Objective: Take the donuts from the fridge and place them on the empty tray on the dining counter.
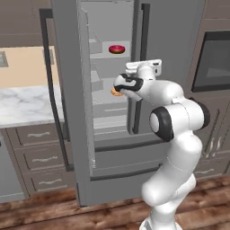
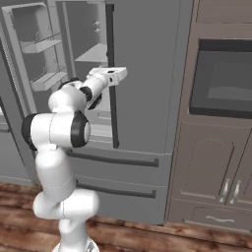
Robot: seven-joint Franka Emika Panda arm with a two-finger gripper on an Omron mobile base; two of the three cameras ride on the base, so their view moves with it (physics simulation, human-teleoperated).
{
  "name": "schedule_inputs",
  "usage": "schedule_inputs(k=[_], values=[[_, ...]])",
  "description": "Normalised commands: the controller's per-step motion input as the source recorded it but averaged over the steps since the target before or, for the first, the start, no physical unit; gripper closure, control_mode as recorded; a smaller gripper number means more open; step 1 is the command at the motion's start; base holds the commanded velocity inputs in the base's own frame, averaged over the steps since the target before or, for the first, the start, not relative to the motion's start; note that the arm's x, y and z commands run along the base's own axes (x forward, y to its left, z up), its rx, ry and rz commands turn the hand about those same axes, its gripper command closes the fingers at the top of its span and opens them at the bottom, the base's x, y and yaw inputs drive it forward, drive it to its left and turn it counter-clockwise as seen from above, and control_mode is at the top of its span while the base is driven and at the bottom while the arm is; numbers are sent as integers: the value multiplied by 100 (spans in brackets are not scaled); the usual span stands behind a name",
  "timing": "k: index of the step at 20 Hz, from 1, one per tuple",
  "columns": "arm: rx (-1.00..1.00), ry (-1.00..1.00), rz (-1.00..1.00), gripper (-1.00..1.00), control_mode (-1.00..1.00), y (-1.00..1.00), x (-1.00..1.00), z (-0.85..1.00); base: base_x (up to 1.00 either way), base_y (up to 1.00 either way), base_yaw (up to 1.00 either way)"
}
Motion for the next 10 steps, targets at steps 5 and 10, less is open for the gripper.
schedule_inputs(k=[5,10], values=[[-5,45,5,100,-100,-62,-53,79,0,0,0],[-6,22,7,100,-100,-53,-26,100,0,0,0]])
